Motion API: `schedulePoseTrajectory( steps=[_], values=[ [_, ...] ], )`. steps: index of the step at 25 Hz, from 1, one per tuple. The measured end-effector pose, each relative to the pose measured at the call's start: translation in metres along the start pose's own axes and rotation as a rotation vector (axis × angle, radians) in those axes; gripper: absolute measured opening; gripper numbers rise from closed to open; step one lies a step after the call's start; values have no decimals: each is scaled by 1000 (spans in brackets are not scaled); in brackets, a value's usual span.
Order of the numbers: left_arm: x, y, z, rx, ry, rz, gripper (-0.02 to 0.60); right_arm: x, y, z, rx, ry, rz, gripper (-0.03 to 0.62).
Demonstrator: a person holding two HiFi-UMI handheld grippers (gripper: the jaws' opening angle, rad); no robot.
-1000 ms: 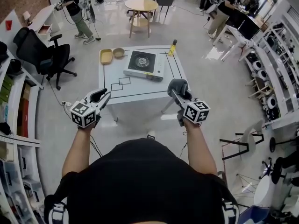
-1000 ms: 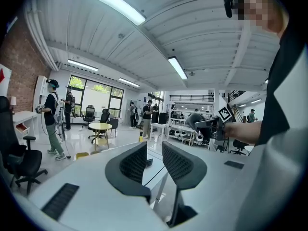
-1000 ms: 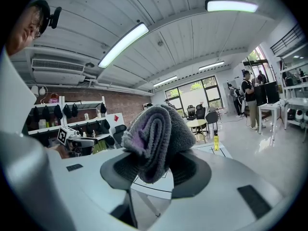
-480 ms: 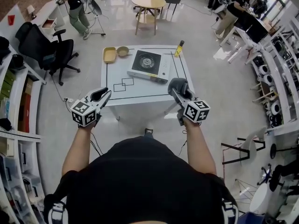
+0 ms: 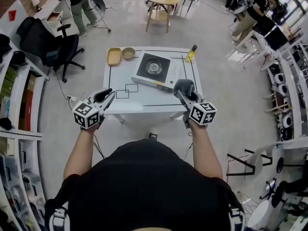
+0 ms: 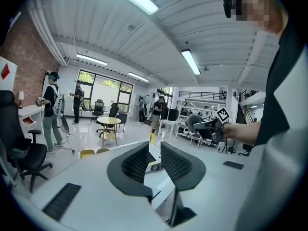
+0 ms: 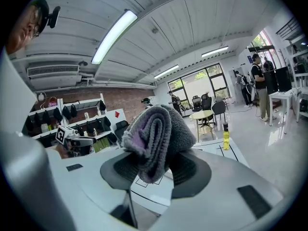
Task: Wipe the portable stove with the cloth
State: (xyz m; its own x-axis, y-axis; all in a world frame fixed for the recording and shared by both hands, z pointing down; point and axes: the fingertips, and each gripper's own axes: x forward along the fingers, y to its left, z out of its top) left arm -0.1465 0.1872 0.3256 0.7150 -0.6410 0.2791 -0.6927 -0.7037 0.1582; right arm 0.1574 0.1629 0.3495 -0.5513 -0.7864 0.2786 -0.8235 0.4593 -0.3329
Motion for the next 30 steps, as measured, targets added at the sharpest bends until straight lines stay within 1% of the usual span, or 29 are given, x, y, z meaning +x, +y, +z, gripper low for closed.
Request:
schedulePoseTrajectory(
  steps=[6,12,21,30],
  values=[
    [47,15,8,-19,17,16,89,34,-42,15,4,25,28,183],
    [90,24,19,-35,22,35,83,55,-84,28,5,50,51,183],
    [137,34,36,-34,29,94,75,83,-138,46,5,66,110,183],
    [182,33,35,-49,33,122,72,111,-181,46,6,101,154,183]
  ],
)
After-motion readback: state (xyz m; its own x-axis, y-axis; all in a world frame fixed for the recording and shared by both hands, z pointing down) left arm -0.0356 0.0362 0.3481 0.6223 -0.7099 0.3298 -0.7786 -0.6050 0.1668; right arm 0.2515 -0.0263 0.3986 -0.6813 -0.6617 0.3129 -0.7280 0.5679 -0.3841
